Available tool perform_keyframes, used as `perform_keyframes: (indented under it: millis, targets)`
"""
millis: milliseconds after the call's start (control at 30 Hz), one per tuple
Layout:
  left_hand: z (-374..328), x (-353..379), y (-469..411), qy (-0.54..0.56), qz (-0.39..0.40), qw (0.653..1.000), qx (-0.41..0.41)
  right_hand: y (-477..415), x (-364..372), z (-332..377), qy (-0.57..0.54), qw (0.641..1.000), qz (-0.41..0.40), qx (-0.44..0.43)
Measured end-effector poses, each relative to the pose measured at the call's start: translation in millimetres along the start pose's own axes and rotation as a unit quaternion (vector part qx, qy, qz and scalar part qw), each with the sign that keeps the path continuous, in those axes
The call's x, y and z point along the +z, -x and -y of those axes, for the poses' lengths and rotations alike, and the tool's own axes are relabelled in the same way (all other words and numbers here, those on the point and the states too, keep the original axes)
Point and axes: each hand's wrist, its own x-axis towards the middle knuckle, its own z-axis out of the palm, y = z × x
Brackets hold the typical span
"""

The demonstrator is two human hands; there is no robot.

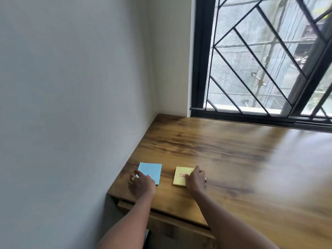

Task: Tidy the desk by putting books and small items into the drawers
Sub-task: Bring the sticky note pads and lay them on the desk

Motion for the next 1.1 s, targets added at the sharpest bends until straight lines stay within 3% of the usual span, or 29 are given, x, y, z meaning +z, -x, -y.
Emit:
perform_keyframes:
  millis: [167,467,633,733,900,1100]
  targets:
    - [3.3,12.9,22.7,-0.018,-0.009,0.998,0.056,14.2,-3.1,-11.9,0.023,0.998,0.011,-0.056]
    - [19.9,19.8,47.1,0.035,-0.027,0.999,0.029,32.1,-0.5,-39.9,0.107,0.980,0.079,-0.149]
    - [33.1,33.7,80.3,0.050,-0.052,0.997,0.008,46.4,4.4,-62.5,0.156,0.960,0.070,-0.222]
    - [39.6,45.1,108.3,0.091,-0.075,0.993,-0.028,61.1,0.1,-75.8,0.188,0.939,0.066,-0.281]
    - [61.7,74.3,181.0,0.141,-0.081,0.983,-0.087,103.7,-8.9,-110.0,0.248,0.875,0.099,-0.405]
    - [129.6,129.9,289.8,0.183,-0.088,0.948,-0.246,155.8,21.5,-204.3,0.310,0.796,0.181,-0.487]
